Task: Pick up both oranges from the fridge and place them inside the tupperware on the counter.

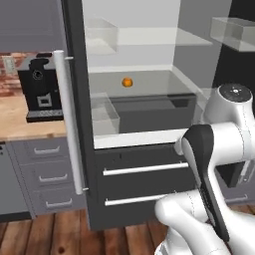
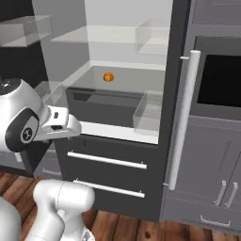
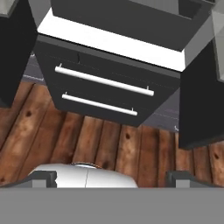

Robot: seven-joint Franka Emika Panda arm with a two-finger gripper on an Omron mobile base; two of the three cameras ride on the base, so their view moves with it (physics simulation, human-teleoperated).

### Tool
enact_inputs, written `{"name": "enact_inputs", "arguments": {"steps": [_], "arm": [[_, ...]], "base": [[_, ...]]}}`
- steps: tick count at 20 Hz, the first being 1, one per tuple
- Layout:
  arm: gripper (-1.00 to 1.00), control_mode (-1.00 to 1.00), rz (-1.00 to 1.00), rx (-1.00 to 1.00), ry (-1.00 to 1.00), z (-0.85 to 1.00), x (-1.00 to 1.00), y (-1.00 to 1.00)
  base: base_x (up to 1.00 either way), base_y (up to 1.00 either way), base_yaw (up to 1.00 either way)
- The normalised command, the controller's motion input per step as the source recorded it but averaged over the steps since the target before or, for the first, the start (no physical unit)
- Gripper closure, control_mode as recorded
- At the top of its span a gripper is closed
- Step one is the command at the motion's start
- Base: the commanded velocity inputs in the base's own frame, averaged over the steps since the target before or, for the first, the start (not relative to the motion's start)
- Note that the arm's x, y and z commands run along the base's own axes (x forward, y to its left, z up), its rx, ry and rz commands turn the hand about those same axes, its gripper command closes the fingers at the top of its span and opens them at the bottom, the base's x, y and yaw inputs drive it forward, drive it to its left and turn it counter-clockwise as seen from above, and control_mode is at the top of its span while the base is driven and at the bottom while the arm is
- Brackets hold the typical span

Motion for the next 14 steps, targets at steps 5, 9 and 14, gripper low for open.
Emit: {"name": "enact_inputs", "arguments": {"steps": [5,9,14], "arm": [[-1.00,1.00,0.00,0.00,0.00,0.00,0.00,0.00],[-1.00,1.00,0.00,0.00,0.00,0.00,0.00,0.00],[-1.00,1.00,0.00,0.00,0.00,0.00,0.00,0.00]], "base": [[0.69,-0.09,0.00],[0.41,-0.21,0.00],[0.48,-0.21,0.00]]}}
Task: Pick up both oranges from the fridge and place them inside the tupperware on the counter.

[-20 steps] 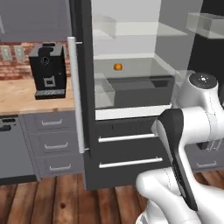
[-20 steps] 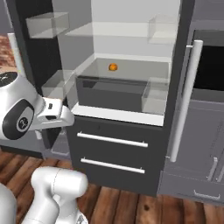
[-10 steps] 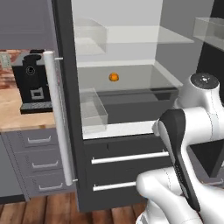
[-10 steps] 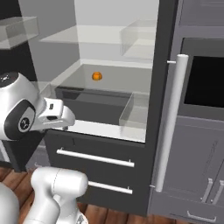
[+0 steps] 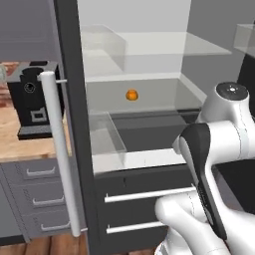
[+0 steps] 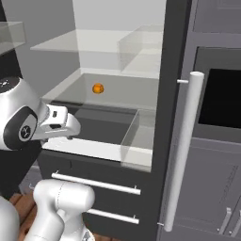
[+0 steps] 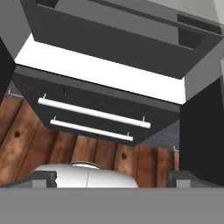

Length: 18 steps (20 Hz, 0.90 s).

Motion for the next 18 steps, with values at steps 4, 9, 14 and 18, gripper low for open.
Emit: {"name": "enact_inputs", "arguments": {"steps": [4,9,14,18], "arm": [[-1.00,1.00,0.00,0.00,0.00,0.00,0.00,0.00],[-1.00,1.00,0.00,0.00,0.00,0.00,0.00,0.00],[-1.00,1.00,0.00,0.00,0.00,0.00,0.00,0.00],[-1.00,-1.00,0.00,0.03,-0.02,-0.04,0.01,0.00]], "base": [[0.64,-0.18,0.00],[0.62,-0.22,0.00],[0.29,-0.10,0.00],[0.11,0.00,0.00]]}}
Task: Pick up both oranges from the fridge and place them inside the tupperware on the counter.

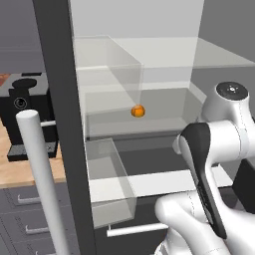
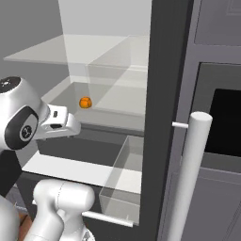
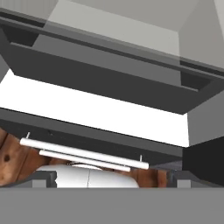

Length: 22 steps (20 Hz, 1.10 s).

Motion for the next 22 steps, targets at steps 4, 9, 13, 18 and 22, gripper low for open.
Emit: {"name": "enact_inputs", "arguments": {"steps": [4,9,13,18,22], "arm": [[-1.00,-1.00,0.00,0.15,-0.06,-0.05,0.12,0.00],[-1.00,-1.00,0.00,0.19,-0.15,0.00,0.18,0.00],[-1.00,-1.00,0.00,0.12,-0.12,-0.10,0.52,0.23],[-1.00,-1.00,0.00,0.01,-0.15,-0.12,0.63,0.28],[-1.00,-1.00,0.00,0.00,0.00,0.00,0.59,0.03]], "base": [[0.00,0.00,0.00],[0.00,0.00,0.00],[0.00,0.00,0.00],[0.00,0.00,0.00],[0.00,0.00,0.00]]}}
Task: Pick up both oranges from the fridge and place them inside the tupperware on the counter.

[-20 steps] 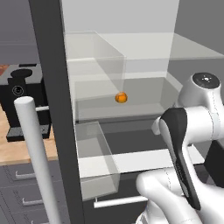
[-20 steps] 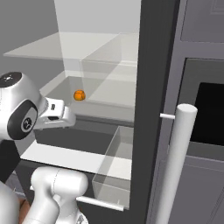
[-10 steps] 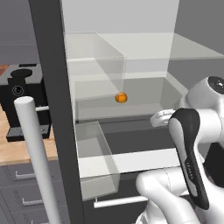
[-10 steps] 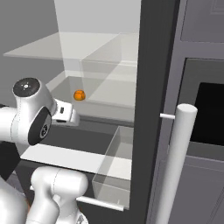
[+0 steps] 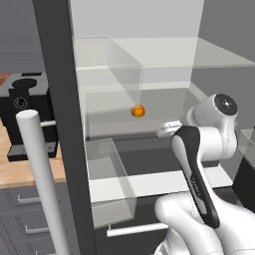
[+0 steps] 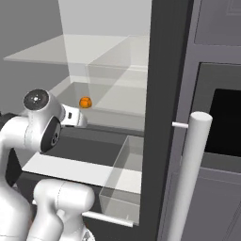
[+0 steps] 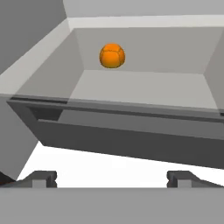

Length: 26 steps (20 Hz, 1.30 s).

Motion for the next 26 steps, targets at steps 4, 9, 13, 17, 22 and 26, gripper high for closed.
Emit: {"name": "enact_inputs", "arguments": {"steps": [4,9,13,17,22,26], "arm": [[-1.00,-1.00,0.00,0.00,0.00,0.00,0.69,0.00],[-1.00,-1.00,0.00,0.00,0.01,-0.01,0.71,0.00],[-1.00,-1.00,0.00,0.00,0.00,-0.15,0.65,0.07],[-1.00,-1.00,0.00,0.00,0.00,-0.20,0.60,0.16],[-1.00,-1.00,0.00,0.00,0.00,-0.18,0.62,0.18],[-1.00,-1.00,0.00,0.00,0.00,-0.06,0.59,0.11]], "base": [[0.00,0.00,0.00],[0.00,0.00,0.00],[0.00,0.00,0.00],[0.00,0.00,0.00],[0.00,0.00,0.00],[0.00,0.00,0.00]]}}
